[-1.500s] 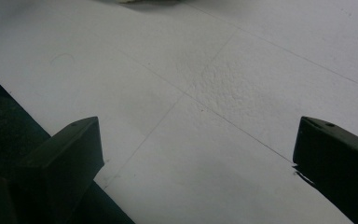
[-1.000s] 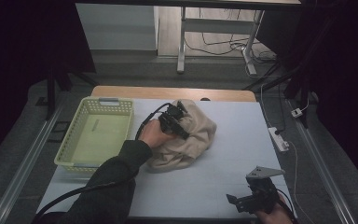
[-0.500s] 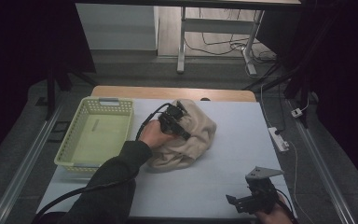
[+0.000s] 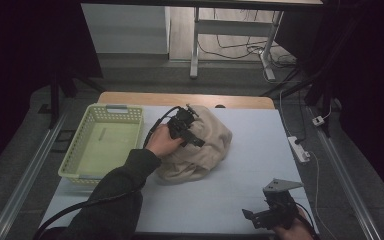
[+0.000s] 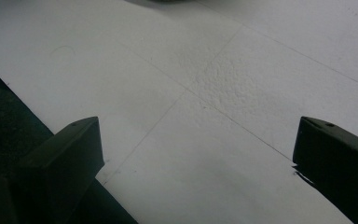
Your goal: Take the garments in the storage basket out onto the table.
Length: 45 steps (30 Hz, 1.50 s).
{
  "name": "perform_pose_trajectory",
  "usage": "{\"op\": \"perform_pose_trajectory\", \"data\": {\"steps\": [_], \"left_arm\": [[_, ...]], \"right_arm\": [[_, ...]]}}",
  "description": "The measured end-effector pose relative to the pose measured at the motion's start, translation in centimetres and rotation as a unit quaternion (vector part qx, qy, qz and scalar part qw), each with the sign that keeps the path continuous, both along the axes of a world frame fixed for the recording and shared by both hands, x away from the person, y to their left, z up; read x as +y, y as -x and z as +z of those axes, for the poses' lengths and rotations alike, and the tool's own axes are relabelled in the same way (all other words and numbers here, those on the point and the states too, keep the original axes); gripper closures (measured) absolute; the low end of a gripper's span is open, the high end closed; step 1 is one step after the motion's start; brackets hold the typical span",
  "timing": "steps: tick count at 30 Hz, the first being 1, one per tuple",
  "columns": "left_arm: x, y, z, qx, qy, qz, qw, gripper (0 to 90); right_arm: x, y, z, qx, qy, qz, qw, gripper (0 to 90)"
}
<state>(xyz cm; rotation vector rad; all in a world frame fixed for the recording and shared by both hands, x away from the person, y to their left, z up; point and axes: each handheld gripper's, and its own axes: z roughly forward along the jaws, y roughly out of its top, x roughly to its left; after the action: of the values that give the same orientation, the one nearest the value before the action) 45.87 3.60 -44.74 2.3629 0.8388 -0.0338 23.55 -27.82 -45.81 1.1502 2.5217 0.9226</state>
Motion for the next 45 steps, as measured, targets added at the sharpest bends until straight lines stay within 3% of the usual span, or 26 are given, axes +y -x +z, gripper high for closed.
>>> {"op": "perform_pose_trajectory", "data": {"steps": [9, 17, 22, 37, 45], "left_arm": [[1.1, 0.8, 1.7, -0.027, 0.012, -0.031, 0.9991, 0.0], [2.0, 1.8, 2.3, -0.038, 0.020, -0.032, 0.9986, 0.0], [2.7, 2.5, 2.3, -0.039, 0.042, -0.024, 0.9981, 0.0], [5.2, 4.2, 2.0, -0.052, 0.051, -0.012, 0.9972, 0.0], [6.5, 5.7, 2.1, -0.056, 0.070, -0.008, 0.9959, 0.0]], "right_arm": [[0.0, 0.0, 0.0, 0.001, 0.003, 0.000, 1.0000, 1.5], [0.0, 0.0, 0.0, 0.001, 0.003, 0.000, 1.0000, 1.4], [0.1, 0.0, 0.0, 0.001, 0.004, -0.001, 1.0000, 1.4], [-0.1, 0.0, 0.0, 0.001, 0.000, -0.010, 1.0000, 1.4], [-0.1, 0.0, 0.0, 0.002, 0.000, -0.012, 0.9999, 1.4]]}}
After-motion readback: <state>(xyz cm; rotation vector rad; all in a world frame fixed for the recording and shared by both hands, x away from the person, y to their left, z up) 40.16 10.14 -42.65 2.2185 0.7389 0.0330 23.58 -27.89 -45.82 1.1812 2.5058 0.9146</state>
